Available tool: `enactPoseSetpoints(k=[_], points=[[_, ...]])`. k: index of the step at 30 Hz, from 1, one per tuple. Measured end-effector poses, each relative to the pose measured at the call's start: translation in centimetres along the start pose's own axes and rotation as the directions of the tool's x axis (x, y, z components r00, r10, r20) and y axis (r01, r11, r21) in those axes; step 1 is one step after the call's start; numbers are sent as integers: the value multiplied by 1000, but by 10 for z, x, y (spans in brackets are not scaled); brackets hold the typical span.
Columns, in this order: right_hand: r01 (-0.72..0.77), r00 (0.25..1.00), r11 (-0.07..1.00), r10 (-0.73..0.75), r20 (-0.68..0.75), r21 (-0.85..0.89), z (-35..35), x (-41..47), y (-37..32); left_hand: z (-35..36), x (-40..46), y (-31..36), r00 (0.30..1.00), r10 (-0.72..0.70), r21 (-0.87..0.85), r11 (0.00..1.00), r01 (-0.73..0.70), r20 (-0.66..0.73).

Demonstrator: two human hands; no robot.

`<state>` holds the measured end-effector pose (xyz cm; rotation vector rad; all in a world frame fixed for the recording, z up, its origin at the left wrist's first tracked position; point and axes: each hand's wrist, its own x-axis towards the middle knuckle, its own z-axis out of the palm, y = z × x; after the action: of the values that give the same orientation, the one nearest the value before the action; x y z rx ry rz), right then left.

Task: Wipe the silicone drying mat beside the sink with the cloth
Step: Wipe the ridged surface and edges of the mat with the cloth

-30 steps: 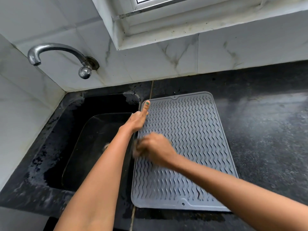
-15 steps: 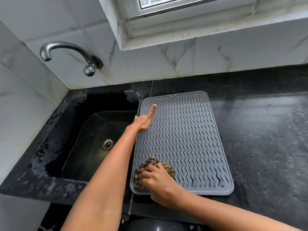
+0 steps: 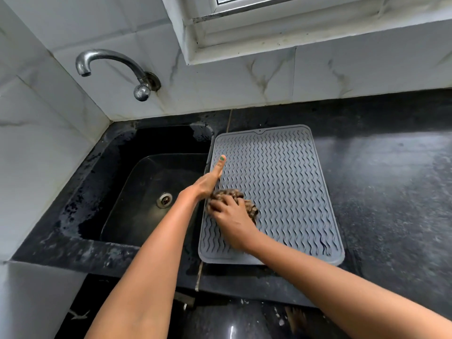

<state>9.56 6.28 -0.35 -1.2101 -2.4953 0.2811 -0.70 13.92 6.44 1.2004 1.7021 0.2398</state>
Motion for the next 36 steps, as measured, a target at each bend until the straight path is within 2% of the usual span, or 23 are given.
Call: enactPoseSetpoints(k=[3,7,9,11,13,16,18,22,24,26,28,31,33,36], points=[[141,990,990,-141,10,26,0,-44,-18,0,4,-1,1000,7,89,996,-5,-22],[187,963,962,-219,156,197,-18,-57,-28,7,-6,1,998,25,149,989,-16,-58],[120,975,927,-178,136,355,-30,-40,-20,17,-11,-1,995,50,155,987,-37,-81],[28,1000,899,-26,-9,437,-36,-22,-8,24,-13,-8,989,91,121,990,-76,-118],[-86,990,942,119,-80,325,-39,-7,6,28,-17,-13,986,103,29,995,-101,-134],[-253,959,967,246,140,39,-36,3,21,32,-27,-21,986,108,-39,993,-114,-131],[-196,961,979,202,191,-46,-28,-6,18,34,-27,-25,990,92,-1,996,-92,-109],[76,990,997,-74,120,-14,-21,-61,1,42,-26,-23,985,157,82,985,-151,-68],[138,981,990,-141,134,25,-24,-87,-8,43,-22,-26,979,191,123,976,-181,-76],[145,973,988,-152,176,51,-29,-95,-11,44,-23,-27,978,185,151,974,-171,-91],[130,968,981,-158,197,147,-42,-84,-12,44,-27,-28,980,169,134,979,-154,-109],[-43,993,949,6,118,314,-56,-60,4,47,-39,-29,971,177,127,979,-158,-160],[-121,993,972,119,22,203,-55,-58,11,51,-46,-37,970,184,134,978,-163,-161],[-55,998,994,56,6,-89,-39,-85,4,57,-53,-49,958,263,223,947,-233,-113]])
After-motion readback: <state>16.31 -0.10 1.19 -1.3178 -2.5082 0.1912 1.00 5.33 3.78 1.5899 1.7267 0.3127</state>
